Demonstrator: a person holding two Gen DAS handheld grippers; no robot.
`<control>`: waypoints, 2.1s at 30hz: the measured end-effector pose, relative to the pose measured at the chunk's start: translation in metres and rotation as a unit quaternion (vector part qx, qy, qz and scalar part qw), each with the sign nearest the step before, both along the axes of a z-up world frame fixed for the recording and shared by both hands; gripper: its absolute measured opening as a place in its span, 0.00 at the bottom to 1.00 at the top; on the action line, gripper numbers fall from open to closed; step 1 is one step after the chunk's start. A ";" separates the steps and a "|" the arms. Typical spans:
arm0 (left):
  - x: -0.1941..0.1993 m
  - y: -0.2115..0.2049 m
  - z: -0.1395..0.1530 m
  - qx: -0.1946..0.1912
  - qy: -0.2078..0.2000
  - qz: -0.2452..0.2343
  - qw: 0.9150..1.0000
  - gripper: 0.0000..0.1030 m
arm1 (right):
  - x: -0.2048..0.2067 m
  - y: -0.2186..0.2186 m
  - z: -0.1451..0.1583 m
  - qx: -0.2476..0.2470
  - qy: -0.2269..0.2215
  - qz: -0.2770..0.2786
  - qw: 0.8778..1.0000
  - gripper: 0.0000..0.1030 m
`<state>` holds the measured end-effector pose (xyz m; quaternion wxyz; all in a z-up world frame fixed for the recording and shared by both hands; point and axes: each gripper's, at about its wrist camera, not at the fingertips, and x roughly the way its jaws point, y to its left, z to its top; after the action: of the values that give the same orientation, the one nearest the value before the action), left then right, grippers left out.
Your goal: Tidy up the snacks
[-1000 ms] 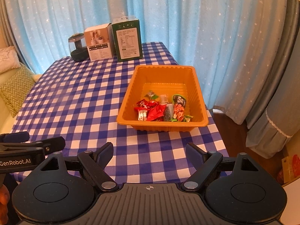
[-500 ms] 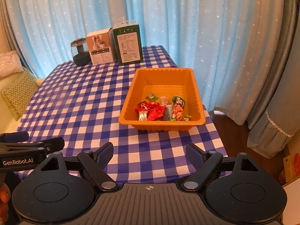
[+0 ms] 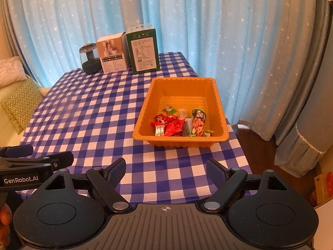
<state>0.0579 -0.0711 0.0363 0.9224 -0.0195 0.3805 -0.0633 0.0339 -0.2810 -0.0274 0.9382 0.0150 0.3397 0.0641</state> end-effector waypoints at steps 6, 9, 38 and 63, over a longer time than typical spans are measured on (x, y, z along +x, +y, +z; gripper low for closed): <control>-0.002 -0.002 0.000 0.002 -0.003 -0.002 1.000 1.00 | 0.001 0.000 0.000 -0.001 0.000 0.000 1.000 0.81; -0.002 -0.002 0.000 0.003 -0.004 -0.003 1.000 1.00 | 0.001 0.000 0.000 -0.001 0.000 0.000 1.000 0.81; -0.004 -0.002 0.001 0.007 -0.008 -0.008 1.000 1.00 | 0.000 -0.004 -0.002 0.001 0.000 -0.006 1.000 0.81; -0.004 -0.003 0.000 0.007 -0.007 -0.009 1.000 1.00 | 0.000 -0.005 -0.003 0.001 -0.001 -0.005 1.000 0.81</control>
<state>0.0534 -0.0745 0.0360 0.9245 -0.0087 0.3748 -0.0689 0.0337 -0.2861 -0.0306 0.9388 0.0175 0.3389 0.0598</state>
